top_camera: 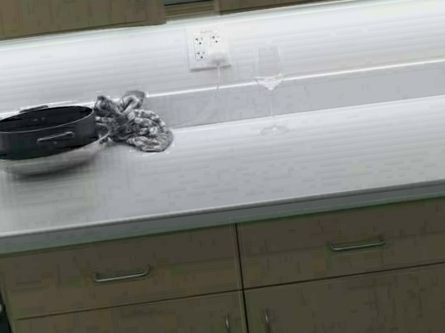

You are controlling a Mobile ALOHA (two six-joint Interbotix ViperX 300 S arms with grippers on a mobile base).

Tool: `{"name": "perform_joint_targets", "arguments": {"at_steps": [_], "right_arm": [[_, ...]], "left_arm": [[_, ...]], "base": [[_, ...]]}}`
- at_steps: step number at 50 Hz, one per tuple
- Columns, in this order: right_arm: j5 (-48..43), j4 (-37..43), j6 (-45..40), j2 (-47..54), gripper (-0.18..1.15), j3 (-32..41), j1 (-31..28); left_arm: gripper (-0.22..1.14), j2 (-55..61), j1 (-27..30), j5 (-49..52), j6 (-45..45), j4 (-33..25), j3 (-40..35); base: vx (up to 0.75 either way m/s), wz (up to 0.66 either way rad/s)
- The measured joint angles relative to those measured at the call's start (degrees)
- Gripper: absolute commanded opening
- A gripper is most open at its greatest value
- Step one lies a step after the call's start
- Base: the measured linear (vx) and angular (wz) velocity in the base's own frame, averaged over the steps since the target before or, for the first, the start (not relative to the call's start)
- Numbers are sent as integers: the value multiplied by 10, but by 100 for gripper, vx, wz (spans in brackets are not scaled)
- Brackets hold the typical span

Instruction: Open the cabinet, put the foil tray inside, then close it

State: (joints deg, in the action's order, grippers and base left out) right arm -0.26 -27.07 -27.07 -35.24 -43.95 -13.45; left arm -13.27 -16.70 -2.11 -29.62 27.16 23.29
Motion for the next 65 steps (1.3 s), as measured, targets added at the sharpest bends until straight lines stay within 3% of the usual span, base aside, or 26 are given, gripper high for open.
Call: {"name": "perform_joint_targets", "arguments": {"at_steps": [10,20,39,57,65], "right_arm": [[-1,0,-3,13,6,10,1],[-2,0,2,46,6,41,1],[-4,-1,0,202,6,196,-4],[18,0,1,69,6,74,-27],[18,-1,3,54,6,62,-30]], "left_arm": [[4,-59,-2,-15,0,0,66],[4,-68,-1,-17,1,1,79],[4,-33,-1,-36,-4,0,72],[4,-34,-2,-35,-1,0,72],[4,-25,0,-37,-1,0,72]], "base": [[8,2],[8,6],[6,4],[4,0],[0,0]]}}
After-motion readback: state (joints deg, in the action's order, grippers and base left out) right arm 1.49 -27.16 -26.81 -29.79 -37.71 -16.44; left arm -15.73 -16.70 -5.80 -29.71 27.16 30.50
